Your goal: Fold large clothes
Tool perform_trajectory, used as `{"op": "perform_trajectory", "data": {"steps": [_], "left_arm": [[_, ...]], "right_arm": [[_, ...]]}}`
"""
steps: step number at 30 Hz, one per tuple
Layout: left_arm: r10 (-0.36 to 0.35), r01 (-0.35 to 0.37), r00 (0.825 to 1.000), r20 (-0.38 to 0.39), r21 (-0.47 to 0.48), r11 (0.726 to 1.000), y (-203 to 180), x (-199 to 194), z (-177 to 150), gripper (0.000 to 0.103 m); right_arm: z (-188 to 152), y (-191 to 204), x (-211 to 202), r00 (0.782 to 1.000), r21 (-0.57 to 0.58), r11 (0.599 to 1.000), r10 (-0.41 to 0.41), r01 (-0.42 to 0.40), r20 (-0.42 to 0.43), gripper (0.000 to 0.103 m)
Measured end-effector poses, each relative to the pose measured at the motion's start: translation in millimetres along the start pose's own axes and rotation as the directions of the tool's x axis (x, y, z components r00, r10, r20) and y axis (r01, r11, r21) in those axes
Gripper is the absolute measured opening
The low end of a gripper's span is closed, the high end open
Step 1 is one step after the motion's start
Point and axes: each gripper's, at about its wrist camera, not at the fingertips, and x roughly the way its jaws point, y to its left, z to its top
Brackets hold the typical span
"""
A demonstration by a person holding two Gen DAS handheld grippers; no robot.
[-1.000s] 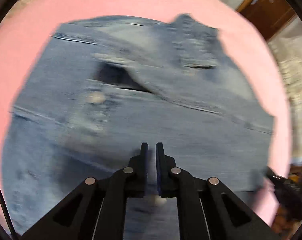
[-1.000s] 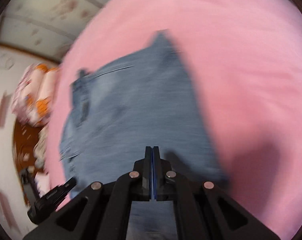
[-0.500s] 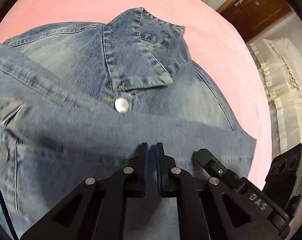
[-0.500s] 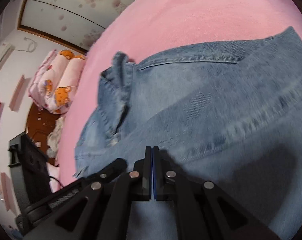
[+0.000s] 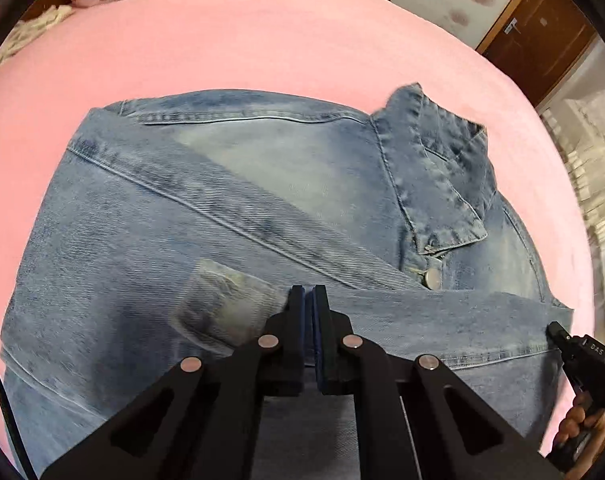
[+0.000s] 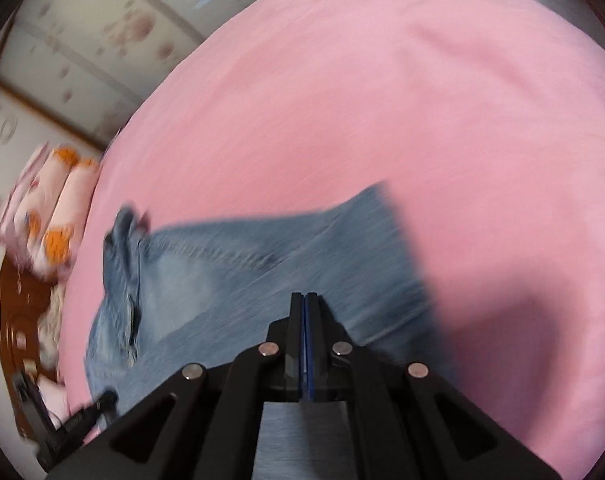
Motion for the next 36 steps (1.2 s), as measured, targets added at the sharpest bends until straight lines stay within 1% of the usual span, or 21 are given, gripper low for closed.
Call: {"op": "perform_trajectory", "data": {"steps": [1,3,4,6,8,10,11,13,14,15,17,18,21,24,26,27,28,29,30,31,36], "left_arm": [[-0.008,0.008,1.0,0.004,0.0,1.0,3.6,-2.6,1.2,0.003],[-0.023,0.023,1.0,0.015,-0.02,1.0,11.8,-6.9,3.5,0.003],[-0.025,0.025,1.0,0.014,-0.025,0.999,13.6,-9.0,4.3,0.003],[-0.011,0.011,1.0,0.014,-0.005,1.0,10.8,-12.1,3.6,0.003],[0.012,-0.012,1.0,0.01,0.028,1.0,6.3,-14.7,3.9,0.003],[0.012,-0.013,1.0,0.015,0.065,0.998,-1.3,-19.7,0.6,0.003],[0.005,-0.006,1.0,0.015,0.086,0.996,-4.6,-23.6,-0.9,0.003],[-0.042,0.04,0.999,0.012,0.12,0.992,-9.7,-32.9,-4.5,0.003],[-0.065,0.063,0.998,0.01,0.141,0.988,-11.8,-39.4,-7.3,0.004],[-0.073,0.072,0.997,0.005,0.163,0.984,-13.2,-45.4,-10.2,0.005],[-0.081,0.08,0.997,-0.002,0.211,0.974,-14.0,-55.9,-17.1,0.012],[-0.075,0.073,0.997,-0.002,0.248,0.966,-13.6,-62.0,-21.9,0.018],[-0.048,0.048,0.999,-0.008,0.329,0.943,-4.8,-80.5,-36.4,0.018],[-0.049,0.057,0.998,-0.033,0.337,0.94,16.5,-103.7,-51.5,0.019],[-0.036,0.046,0.999,-0.037,0.333,0.942,29.1,-114.9,-60.1,0.02],[-0.013,0.023,0.999,-0.032,0.334,0.942,37.4,-122.3,-66.4,0.024],[0.018,-0.01,1.0,-0.022,0.338,0.941,46.2,-130.1,-73.8,0.03],[0.033,-0.025,0.999,-0.018,0.345,0.938,54.7,-137.2,-81.2,0.033],[0.037,-0.028,0.999,-0.02,0.35,0.936,64.3,-143.7,-89.2,0.04],[0.044,-0.034,0.999,-0.021,0.352,0.935,71.2,-148.2,-95.4,0.043],[0.108,-0.084,0.993,-0.052,0.338,0.937,115.8,-170.7,-136.8,0.044]], "right_arm": [[4.1,-6.8,-6.5,0.999,0.017,0.999,-0.034,0.034,0.025,0.0],[9.3,-20.7,-18.8,0.996,0.064,0.996,-0.064,0.06,0.057,0.0],[10.4,-25.1,-21.9,0.996,0.084,0.995,-0.065,0.06,0.058,0.0],[10.4,-29.6,-29.8,0.997,0.109,0.993,-0.059,0.053,0.057,0.0],[7.2,-23.8,-39.4,0.996,0.081,0.995,-0.063,0.058,0.059,0.0],[-1.5,-12.9,-57.7,0.994,0.044,0.997,-0.064,0.06,0.083,0.0],[-7.7,-5.9,-65.0,0.994,0.035,0.998,-0.057,0.054,0.094,0.0],[-24.2,2.1,-84.3,0.992,0.026,0.999,-0.046,0.043,0.117,0.0],[-35.1,4.3,-95.1,0.99,0.027,0.998,-0.051,0.048,0.128,0.0],[-46.5,7.4,-104.4,0.989,0.03,0.998,-0.062,0.059,0.137,0.0],[-70.7,14.0,-120.4,0.985,0.037,0.996,-0.085,0.08,0.15,0.0],[-84.3,15.0,-129.4,0.983,0.042,0.995,-0.098,0.092,0.157,0.0],[-129.6,20.0,-155.4,0.973,0.076,0.99,-0.13,0.117,0.191,0.0],[-173.2,20.8,-172.9,0.972,0.144,0.984,-0.133,0.106,0.196,0.0],[-202.2,23.1,-180.9,0.972,0.182,0.978,-0.135,0.099,0.193,0.0],[-215.3,23.0,-184.5,0.973,0.201,0.975,-0.135,0.097,0.185,0.0],[-228.7,22.7,-187.9,0.976,0.218,0.971,-0.133,0.094,0.171,0.0],[-241.9,22.3,-191.1,0.98,0.231,0.969,-0.126,0.088,0.156,0.001],[-254.9,22.1,-194.6,0.983,0.239,0.968,-0.118,0.081,0.144,0.001],[-265.6,22.1,-197.3,0.984,0.243,0.967,-0.114,0.079,0.136,0.001],[-315.6,16.0,-207.7,0.991,0.223,0.971,-0.109,0.088,0.083,0.001]]}}
